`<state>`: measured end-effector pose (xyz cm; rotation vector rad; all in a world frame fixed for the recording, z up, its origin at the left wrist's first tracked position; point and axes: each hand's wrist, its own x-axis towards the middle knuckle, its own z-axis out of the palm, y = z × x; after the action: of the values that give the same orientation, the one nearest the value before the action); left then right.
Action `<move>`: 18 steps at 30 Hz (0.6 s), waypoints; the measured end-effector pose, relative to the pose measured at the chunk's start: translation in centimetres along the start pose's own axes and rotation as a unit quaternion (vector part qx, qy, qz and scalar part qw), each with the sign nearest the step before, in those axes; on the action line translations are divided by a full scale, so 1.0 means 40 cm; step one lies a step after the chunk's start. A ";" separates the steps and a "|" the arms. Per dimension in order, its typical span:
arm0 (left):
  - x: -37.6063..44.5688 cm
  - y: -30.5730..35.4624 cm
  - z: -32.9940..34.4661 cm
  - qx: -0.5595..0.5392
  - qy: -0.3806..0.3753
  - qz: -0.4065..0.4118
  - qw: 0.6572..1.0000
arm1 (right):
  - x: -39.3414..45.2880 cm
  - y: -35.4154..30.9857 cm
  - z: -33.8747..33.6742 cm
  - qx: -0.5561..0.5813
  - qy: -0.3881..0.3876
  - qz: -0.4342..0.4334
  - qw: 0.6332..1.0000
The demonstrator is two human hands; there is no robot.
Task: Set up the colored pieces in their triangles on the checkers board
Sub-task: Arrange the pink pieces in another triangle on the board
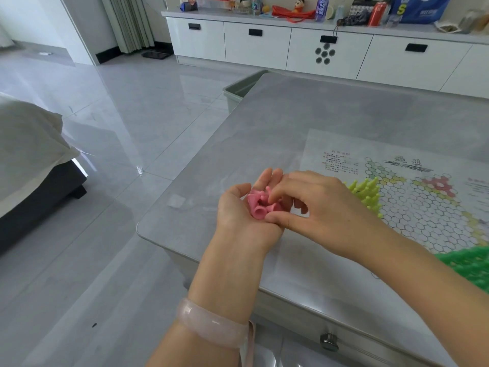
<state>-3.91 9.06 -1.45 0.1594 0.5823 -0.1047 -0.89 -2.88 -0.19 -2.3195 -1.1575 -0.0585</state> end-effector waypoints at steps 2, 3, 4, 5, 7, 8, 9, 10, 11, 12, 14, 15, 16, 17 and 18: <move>0.000 -0.003 0.001 0.003 0.005 0.005 1.000 | 0.001 -0.003 0.004 -0.015 -0.007 -0.005 1.000; 0.001 -0.004 0.002 -0.004 0.007 0.007 1.000 | 0.000 -0.005 0.003 -0.019 -0.010 -0.006 1.000; 0.003 -0.004 0.002 -0.017 0.010 0.011 1.000 | 0.000 -0.007 0.001 -0.023 -0.013 -0.005 1.000; 0.005 -0.003 0.001 -0.029 0.013 0.016 0.999 | -0.002 -0.009 -0.001 -0.026 -0.018 -0.005 0.999; 0.012 0.000 -0.004 -0.030 0.024 0.019 0.999 | -0.006 -0.009 -0.002 -0.042 -0.023 -0.014 0.999; 0.014 0.001 -0.006 -0.024 0.031 0.018 0.999 | -0.008 -0.007 0.000 -0.053 -0.024 -0.026 0.998; 0.016 0.000 -0.008 -0.016 0.038 0.018 0.999 | -0.012 -0.004 0.004 -0.064 -0.025 -0.037 0.997; 0.017 -0.001 -0.009 -0.010 0.044 0.017 0.999 | -0.016 -0.003 0.009 -0.073 -0.029 -0.042 0.996; 0.017 -0.002 -0.009 -0.008 0.047 0.015 0.999 | -0.021 -0.003 0.014 -0.085 -0.030 -0.047 0.995; 0.017 -0.003 -0.008 -0.009 0.048 0.011 0.999 | -0.027 -0.002 0.018 -0.102 -0.019 -0.053 0.993; 0.016 -0.009 -0.003 -0.013 0.038 0.001 0.999 | -0.040 -0.001 0.018 -0.128 0.015 -0.061 0.990; 0.016 -0.014 0.001 -0.012 0.030 -0.004 0.999 | -0.046 0.000 0.014 -0.134 0.029 -0.065 0.988; 0.015 -0.020 0.004 -0.011 0.023 -0.010 1.000 | -0.052 0.002 0.008 -0.135 0.042 -0.071 0.987; 0.015 -0.027 0.008 -0.013 0.017 -0.016 1.000 | -0.058 0.003 -0.001 -0.126 0.051 -0.075 0.988; 0.016 -0.035 0.011 -0.016 0.014 -0.021 1.000 | -0.065 0.004 -0.013 -0.110 0.058 -0.076 0.989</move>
<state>-3.33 7.59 -1.59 0.1186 0.6145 -0.1333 -2.31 -5.10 -0.54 -2.3749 -1.3225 -0.3893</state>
